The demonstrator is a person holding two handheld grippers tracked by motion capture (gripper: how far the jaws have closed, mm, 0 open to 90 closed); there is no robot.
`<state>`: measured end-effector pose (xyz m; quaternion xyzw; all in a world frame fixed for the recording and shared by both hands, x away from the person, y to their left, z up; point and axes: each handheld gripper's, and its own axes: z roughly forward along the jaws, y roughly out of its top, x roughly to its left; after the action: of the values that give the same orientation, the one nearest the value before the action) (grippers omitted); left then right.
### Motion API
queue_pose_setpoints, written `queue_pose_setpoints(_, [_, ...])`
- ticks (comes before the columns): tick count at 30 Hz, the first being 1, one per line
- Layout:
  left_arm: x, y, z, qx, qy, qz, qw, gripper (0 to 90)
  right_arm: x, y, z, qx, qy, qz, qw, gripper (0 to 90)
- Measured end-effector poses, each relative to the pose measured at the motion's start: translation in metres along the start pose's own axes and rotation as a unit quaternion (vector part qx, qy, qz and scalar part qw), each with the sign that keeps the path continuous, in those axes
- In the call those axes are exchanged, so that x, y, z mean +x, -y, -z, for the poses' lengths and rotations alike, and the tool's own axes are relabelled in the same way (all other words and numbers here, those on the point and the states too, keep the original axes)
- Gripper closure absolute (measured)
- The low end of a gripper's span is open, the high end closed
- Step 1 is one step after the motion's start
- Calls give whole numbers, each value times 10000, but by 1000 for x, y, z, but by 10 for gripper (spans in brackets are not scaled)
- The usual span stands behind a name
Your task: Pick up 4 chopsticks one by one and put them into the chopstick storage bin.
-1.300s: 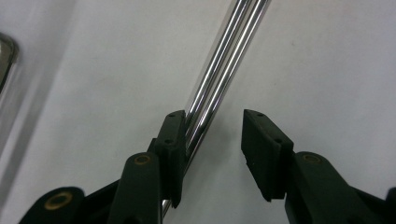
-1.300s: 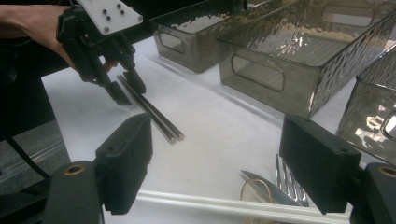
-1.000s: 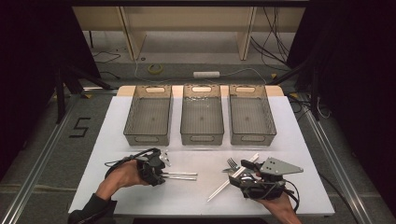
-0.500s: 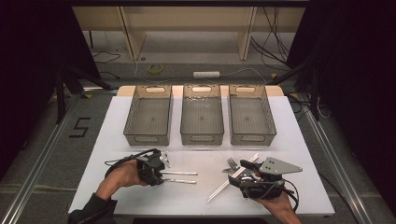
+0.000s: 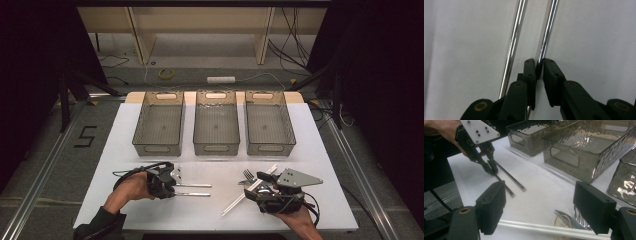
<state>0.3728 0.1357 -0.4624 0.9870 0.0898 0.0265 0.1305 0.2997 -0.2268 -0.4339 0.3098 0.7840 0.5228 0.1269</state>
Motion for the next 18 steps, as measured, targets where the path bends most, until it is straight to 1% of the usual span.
queue_pose_setpoints(2, [0, 0, 0, 39, 7, -102, 9999, 803, 0, 0, 0, -5, 5, 0, 10000, 271])
queue_pose_setpoints(3, [-1, 0, 0, -1, -7, -115, 9999, 807, -1, 0, 1, -5, 5, -14, 10000, 271])
queue_pose_setpoints(6, [-1, 0, 0, -9, -17, -245, 9997, 811, -1, 0, 1, 3, 5, 3, 10000, 271])
queue_pose_setpoints(8, [-2, 0, 0, -17, -8, -257, 9997, 816, -1, 0, 0, 4, 8, 15, 10000, 271])
queue_pose_setpoints(13, [-4, 0, 0, -16, -51, -382, 9993, 827, 0, 0, 0, 15, 17, 29, 10000, 271])
queue_pose_setpoints(18, [-5, -1, 0, 3, -44, -441, 9990, 839, 0, 1, 1, 25, 26, 43, 10000, 273])
